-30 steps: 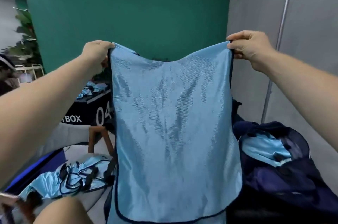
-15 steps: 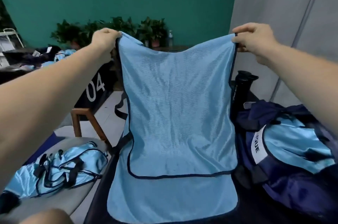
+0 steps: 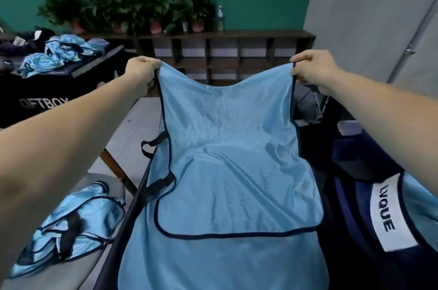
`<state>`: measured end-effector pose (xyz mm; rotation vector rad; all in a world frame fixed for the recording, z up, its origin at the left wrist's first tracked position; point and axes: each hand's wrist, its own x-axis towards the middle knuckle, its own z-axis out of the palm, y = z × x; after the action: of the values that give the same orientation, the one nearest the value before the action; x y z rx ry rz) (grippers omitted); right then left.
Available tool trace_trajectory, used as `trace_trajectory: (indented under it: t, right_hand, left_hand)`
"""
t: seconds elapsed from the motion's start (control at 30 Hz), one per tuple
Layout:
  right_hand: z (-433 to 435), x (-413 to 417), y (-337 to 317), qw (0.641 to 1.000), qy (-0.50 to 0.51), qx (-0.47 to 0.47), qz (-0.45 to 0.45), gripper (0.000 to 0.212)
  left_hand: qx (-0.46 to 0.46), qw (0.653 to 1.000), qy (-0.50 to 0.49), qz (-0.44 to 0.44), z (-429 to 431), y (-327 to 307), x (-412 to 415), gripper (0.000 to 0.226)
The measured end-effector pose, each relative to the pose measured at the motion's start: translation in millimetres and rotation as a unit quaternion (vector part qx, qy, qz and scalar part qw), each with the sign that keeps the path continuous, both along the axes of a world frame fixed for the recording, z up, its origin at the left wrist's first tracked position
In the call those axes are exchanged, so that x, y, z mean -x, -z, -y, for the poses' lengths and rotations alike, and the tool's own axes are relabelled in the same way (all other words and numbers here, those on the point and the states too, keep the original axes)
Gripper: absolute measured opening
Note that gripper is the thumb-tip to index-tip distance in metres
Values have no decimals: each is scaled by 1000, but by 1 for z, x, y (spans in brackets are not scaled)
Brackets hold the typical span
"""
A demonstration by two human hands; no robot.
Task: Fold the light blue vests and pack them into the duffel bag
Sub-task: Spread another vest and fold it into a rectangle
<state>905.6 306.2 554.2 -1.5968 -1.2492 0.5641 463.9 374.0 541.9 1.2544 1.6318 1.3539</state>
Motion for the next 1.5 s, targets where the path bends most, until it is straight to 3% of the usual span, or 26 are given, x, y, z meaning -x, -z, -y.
trace_trajectory:
  t: [0.27, 0.4, 0.53, 0.63, 0.7, 0.87, 1.0, 1.17, 1.4, 1.5]
  right_hand:
    - [-39, -2, 41, 996, -15, 77, 36, 51]
    - [-35, 5, 53, 972, -80, 184, 126, 75]
    - [-20, 18, 56, 945, -99, 224, 215, 37]
    - [-4, 26, 62, 938, -128, 247, 206, 47]
    - [23, 39, 61, 921, -156, 260, 244, 55]
    - [102, 65, 68, 881, -191, 204, 383, 41]
    - [169, 72, 89, 881, -217, 176, 383, 24]
    - [241, 79, 115, 872, -224, 163, 404, 20]
    - [309, 70, 131, 850, -211, 170, 453, 23]
    - [325, 64, 130, 845, -175, 194, 467, 28]
  left_hand:
    - [17, 996, 28, 88, -34, 56, 7, 18]
    - [53, 997, 41, 48, -28, 73, 9, 28]
    - [64, 996, 55, 29, -11, 79, 10, 32]
    - [72, 994, 77, 6, 12, 81, 7, 21]
    - [77, 993, 91, -6, 34, 82, 7, 16]
    - [92, 986, 118, -71, 99, 92, 15, 14]
    - [104, 975, 132, -141, 158, 105, 25, 16]
    - [130, 966, 128, -181, 220, 126, 47, 20]
    - [192, 935, 172, -244, 294, 133, 49, 37]
    - [200, 917, 164, -303, 308, 138, 50, 29]
